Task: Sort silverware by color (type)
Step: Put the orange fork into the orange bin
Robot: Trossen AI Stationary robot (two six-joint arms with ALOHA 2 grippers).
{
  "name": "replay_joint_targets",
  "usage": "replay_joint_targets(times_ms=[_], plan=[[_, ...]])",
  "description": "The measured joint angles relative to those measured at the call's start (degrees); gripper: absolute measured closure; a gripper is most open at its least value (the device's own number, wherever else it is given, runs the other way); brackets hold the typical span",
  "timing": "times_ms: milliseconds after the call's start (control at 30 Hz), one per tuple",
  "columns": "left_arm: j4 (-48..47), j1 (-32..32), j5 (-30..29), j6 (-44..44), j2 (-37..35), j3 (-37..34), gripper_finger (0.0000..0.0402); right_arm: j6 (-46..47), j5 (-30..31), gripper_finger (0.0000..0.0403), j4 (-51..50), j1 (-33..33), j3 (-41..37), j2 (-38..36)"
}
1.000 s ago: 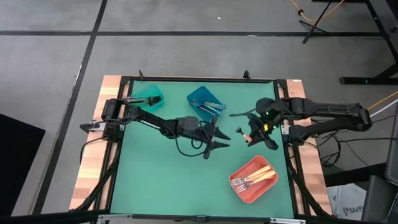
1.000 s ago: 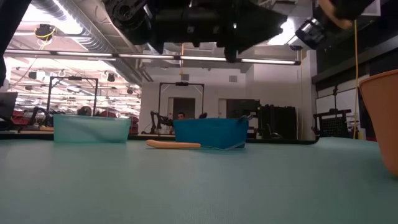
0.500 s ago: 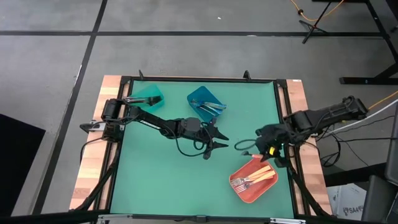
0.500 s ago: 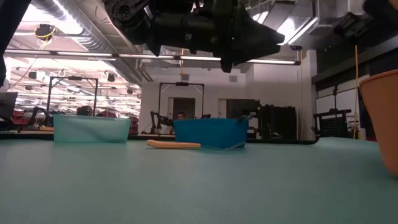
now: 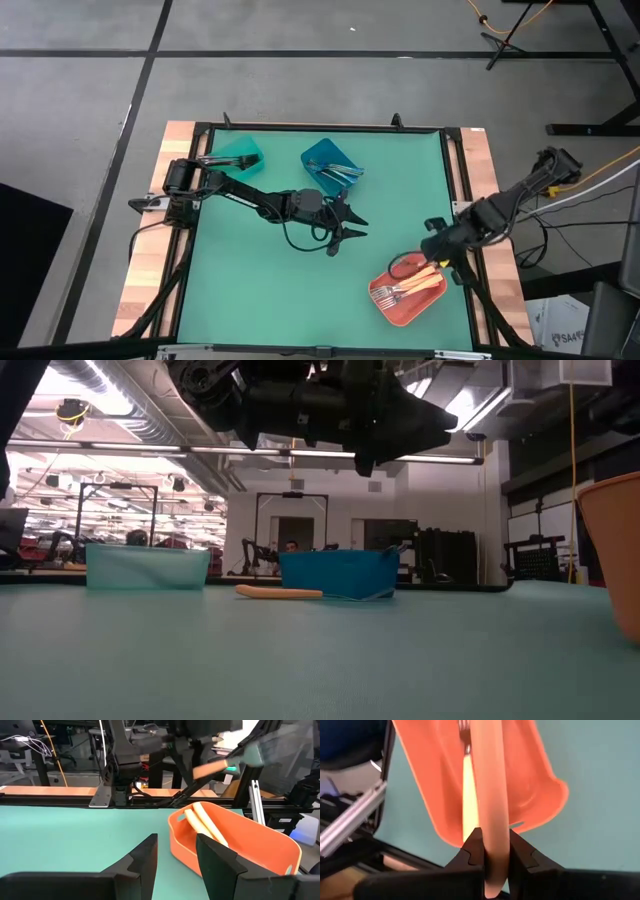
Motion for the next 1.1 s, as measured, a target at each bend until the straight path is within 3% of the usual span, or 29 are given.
replay_joint_targets(times_ms=[300,533,1100], plan=[[0.0,-0.1,0.0,0.0,0.0,0.0,0.0273,0.0,0.0,0.038,-4.0,5.7,0.0,11.0],[-0.2,-0.2,0.0,0.0,0.0,0.0,0.0273,-0.7,0.1,0.0379,-10.1,5.9,0.0,17.7],[-0.4,-0.2,0.0,0.0,0.0,0.0,0.0273,-5.2,-1.0,0.0368,-10.0,5.9,0.0,22.0]])
